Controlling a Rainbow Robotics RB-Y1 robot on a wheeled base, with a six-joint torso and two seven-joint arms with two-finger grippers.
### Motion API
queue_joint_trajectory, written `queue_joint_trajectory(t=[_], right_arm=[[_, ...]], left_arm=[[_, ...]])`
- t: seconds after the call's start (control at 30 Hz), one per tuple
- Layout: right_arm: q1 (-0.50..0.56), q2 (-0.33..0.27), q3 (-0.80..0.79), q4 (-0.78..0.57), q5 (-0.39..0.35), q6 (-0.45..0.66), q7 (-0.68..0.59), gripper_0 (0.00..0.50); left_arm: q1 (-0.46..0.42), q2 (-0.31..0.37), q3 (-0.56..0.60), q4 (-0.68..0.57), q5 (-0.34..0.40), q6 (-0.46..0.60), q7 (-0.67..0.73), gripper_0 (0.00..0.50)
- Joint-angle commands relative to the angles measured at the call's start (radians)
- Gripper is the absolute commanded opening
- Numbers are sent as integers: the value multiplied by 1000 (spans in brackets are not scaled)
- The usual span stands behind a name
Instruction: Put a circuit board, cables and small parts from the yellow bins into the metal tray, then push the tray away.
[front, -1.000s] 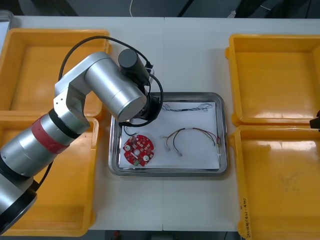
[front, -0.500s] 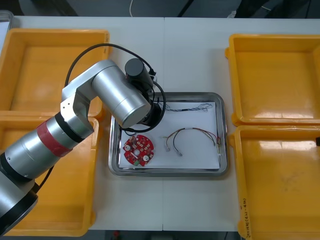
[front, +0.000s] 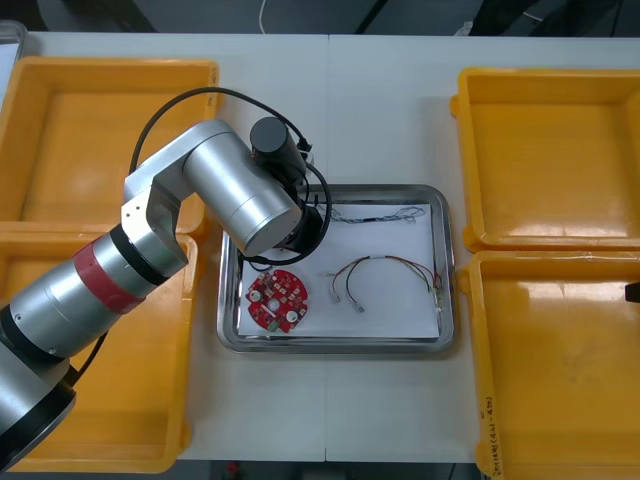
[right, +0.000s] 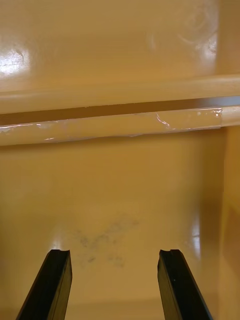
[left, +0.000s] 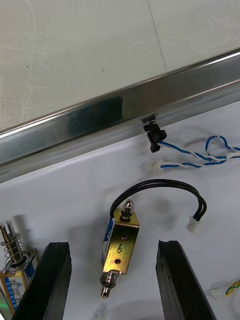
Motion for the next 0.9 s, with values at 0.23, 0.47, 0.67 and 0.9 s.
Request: queue_joint_trajectory(t=[0.23,0.47,0.67,0.9], right_arm=[[42,22,-29,-64,-14,3,-44,500],[47,20,-29,-70,-20,3,-46,500],[47,20,-29,-84,-20,3,-49,500],[47,11,-29,-100,-28,3,-47,500]], left_arm=[[-40,-3,59,-102,-8,56,85,500],[-40,29,169,-243,10,223,86,500],[-37,83,306,-356,96,372,81,500],[16,175,438,-451,185,473,62,500]])
